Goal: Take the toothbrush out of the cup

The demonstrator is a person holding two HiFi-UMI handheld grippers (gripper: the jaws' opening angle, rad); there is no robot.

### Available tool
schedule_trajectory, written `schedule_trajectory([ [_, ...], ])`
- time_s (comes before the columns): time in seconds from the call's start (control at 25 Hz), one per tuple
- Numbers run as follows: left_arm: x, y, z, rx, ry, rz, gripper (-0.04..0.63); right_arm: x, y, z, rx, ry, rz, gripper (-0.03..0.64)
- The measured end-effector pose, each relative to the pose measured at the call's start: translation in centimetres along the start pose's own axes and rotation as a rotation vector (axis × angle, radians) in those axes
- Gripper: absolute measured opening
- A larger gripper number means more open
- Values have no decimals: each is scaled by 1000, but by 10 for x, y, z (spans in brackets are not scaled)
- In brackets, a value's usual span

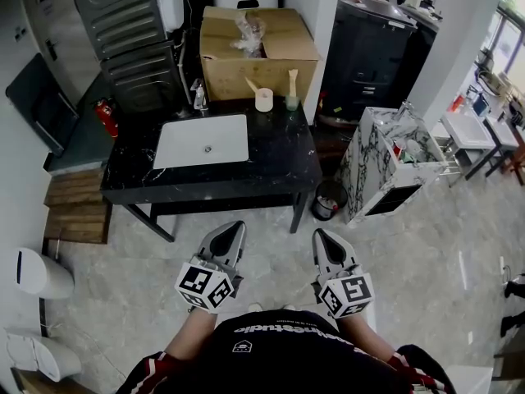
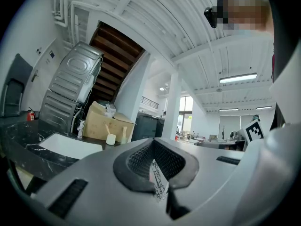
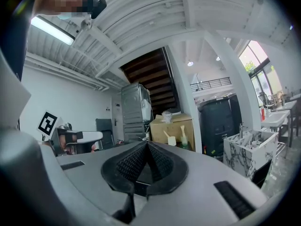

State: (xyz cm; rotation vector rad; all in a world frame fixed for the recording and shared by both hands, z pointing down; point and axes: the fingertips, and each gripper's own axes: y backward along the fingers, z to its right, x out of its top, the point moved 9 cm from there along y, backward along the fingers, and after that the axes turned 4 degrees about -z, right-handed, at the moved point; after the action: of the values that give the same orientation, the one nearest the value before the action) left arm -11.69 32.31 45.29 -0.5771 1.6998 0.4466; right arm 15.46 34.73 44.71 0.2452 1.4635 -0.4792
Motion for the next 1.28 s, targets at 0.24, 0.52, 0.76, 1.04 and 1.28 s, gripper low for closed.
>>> schedule_trajectory([
  [0.24, 1, 5, -16, -15, 5, -2, 14, 1, -10, -15, -7, -2, 5, 37],
  [0.52, -1, 8, -44, -38, 6, -3, 14, -7, -23, -33, -44, -13, 18, 37],
  [0.76, -3, -12, -64, -47, 22, 0, 15, -11, -43, -26, -59, -16, 7, 37],
  [1.04, -3, -72, -104, -30, 22, -14, 14, -8, -111, 16, -49, -44, 19, 37],
  [1.28, 17, -164, -149, -1, -2, 0, 14, 19, -203, 80, -12, -34, 54, 37],
])
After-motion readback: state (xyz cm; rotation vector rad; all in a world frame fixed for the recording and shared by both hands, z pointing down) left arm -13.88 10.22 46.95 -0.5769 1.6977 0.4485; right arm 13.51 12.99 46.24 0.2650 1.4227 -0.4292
